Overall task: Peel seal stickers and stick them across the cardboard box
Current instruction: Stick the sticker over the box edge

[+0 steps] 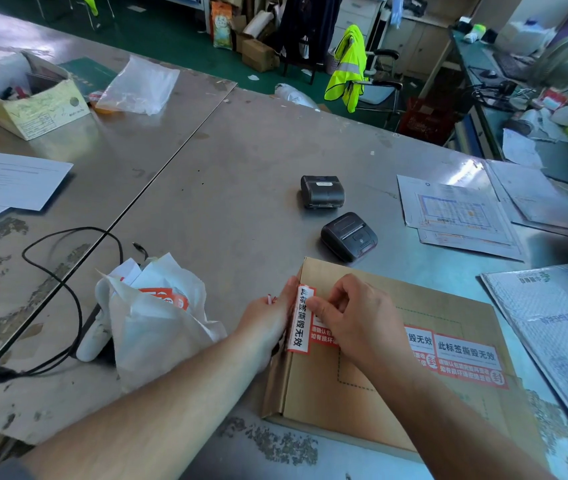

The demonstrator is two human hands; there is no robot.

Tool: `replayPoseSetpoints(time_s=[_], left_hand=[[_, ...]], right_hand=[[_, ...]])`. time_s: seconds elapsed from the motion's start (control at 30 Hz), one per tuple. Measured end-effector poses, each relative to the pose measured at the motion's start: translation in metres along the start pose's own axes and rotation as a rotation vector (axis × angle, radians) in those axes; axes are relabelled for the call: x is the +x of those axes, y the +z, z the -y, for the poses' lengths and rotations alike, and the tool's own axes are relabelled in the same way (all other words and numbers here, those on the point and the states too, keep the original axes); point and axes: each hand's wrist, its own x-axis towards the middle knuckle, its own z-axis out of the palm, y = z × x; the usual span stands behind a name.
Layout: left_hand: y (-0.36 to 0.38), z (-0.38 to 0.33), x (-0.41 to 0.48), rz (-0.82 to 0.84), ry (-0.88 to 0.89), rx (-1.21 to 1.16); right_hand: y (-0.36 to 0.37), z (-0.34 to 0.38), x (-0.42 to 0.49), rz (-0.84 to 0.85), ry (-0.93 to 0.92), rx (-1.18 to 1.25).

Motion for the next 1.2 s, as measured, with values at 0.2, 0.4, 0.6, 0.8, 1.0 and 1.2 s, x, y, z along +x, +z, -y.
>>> replayPoseSetpoints(time_s=[0.2,0.4,0.6,0.8,1.0,1.2], left_hand=[[-0.014,0.016,-0.031,0.063,0.161,0.097],[-0.023,0.041,-0.049,0.136,0.106,-0.002],[-0.028,0.039,-0.052,0.211,0.036,-0.087],[-0.030,0.040,-0.052,0.235,0.014,-0.076],[-0.030,0.039,-0.052,0.230,-0.031,-0.072],[-0.033,0.042,-0.049,0.212,-0.029,-0.047]], right_hand=[[0.004,0.014,0.015,-0.010,0.128,-0.112],[0.000,0.013,0.021,0.052,0.119,-0.135],[-0.015,0.005,0.005,0.192,-0.030,-0.055],[-0.008,0.007,0.002,0.140,-0.026,-0.094],[-0.009,0.019,0.022,0.108,0.141,-0.104],[-0.009,0.020,0.029,0.113,0.108,-0.168]])
